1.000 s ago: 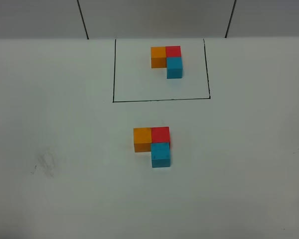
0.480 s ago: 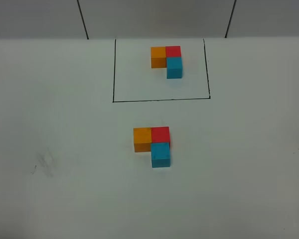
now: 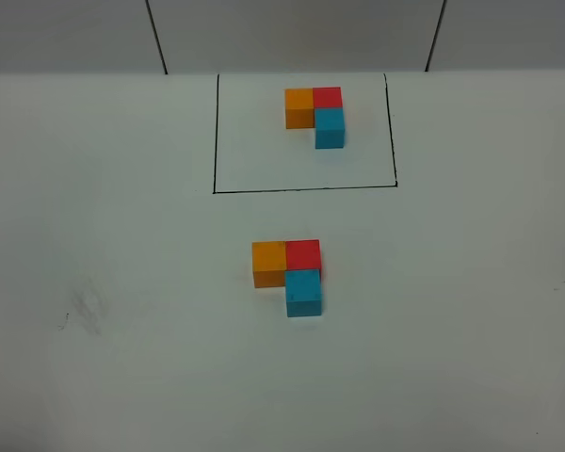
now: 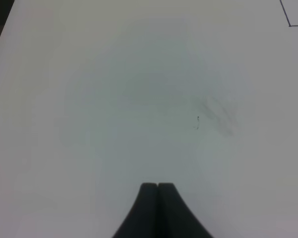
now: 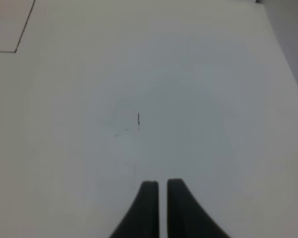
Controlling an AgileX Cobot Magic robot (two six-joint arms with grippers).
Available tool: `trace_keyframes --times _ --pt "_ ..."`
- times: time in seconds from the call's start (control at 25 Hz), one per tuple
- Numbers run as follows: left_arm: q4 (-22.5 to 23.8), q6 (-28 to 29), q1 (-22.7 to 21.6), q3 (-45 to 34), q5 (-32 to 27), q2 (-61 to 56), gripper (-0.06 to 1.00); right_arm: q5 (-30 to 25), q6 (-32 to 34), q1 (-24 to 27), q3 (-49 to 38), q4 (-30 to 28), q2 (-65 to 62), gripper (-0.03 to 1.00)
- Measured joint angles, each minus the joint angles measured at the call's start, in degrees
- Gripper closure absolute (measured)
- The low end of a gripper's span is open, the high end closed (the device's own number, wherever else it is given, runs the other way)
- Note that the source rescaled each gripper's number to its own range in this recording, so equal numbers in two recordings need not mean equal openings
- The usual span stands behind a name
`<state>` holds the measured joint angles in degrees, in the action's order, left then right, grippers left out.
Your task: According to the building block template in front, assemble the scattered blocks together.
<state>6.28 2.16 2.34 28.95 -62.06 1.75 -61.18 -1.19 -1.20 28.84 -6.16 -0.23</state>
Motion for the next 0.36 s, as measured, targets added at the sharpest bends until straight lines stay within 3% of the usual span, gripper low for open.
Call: trace_keyframes --times 0.36 --pt "0.00 0.00 0.00 0.00 0.00 0.00 0.94 0.00 0.00 0.00 0.00 0.00 0.00 0.97"
